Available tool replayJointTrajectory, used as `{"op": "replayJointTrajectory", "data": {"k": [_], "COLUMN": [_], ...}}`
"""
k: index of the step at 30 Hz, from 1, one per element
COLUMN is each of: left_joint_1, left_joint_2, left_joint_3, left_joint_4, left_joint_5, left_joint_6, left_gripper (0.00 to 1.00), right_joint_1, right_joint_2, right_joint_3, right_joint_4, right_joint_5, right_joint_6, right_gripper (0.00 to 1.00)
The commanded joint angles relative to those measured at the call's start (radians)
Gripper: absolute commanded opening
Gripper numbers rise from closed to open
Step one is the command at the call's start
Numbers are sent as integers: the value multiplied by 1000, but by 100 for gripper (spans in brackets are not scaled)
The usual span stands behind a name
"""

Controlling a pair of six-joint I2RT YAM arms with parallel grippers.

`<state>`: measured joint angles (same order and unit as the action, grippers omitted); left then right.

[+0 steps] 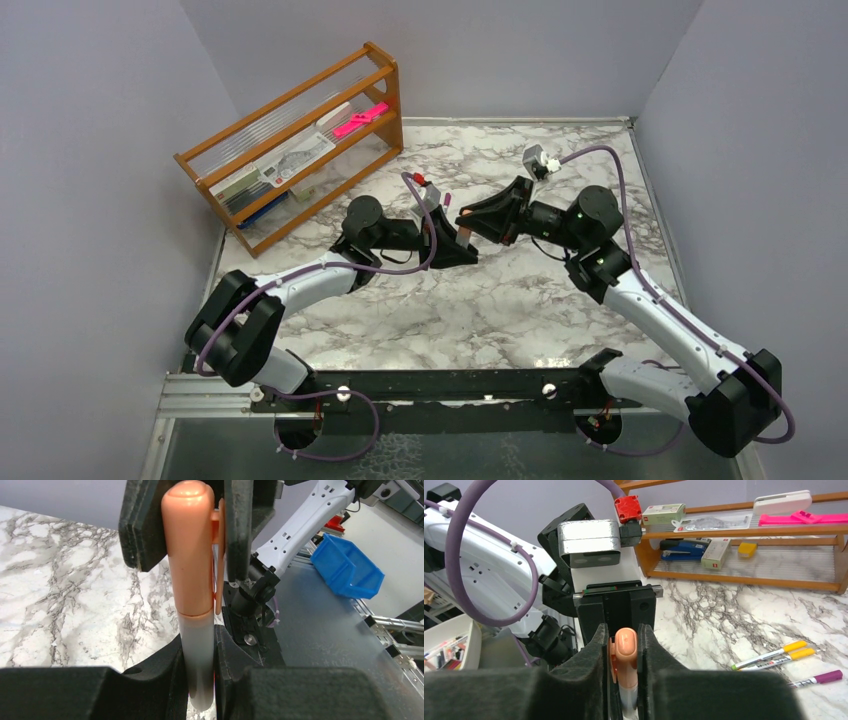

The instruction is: Insert the pens into the pen caps

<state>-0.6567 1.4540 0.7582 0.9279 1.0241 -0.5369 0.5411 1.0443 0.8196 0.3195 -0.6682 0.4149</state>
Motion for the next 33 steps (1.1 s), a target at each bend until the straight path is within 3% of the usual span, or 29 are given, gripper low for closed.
{"op": "replayJointTrajectory", "data": {"k": [1,12,25,33], "left_joint_1": [-5,-3,3,20], "left_joint_2": [-7,63,83,112], "left_joint_3": [34,170,362,431], "left_joint_4": [38,94,105,106], "left_joint_5": [-2,-5,87,136], "left_joint_6": [-2,-115,-127,-123], "left_gripper": [0,0,0,0], "right_joint_1": [-6,-6,-5,-4], "right_joint_2": [-6,-29,-29,-16], "right_joint_3": [-5,-50,-138,-141], "right_joint_4": [9,-70,-146,-268], "right_joint_5": [1,-33,-127,-105], "right_joint_6": [-16,-91,-122,-146], "right_gripper": [1,1,1,1]}}
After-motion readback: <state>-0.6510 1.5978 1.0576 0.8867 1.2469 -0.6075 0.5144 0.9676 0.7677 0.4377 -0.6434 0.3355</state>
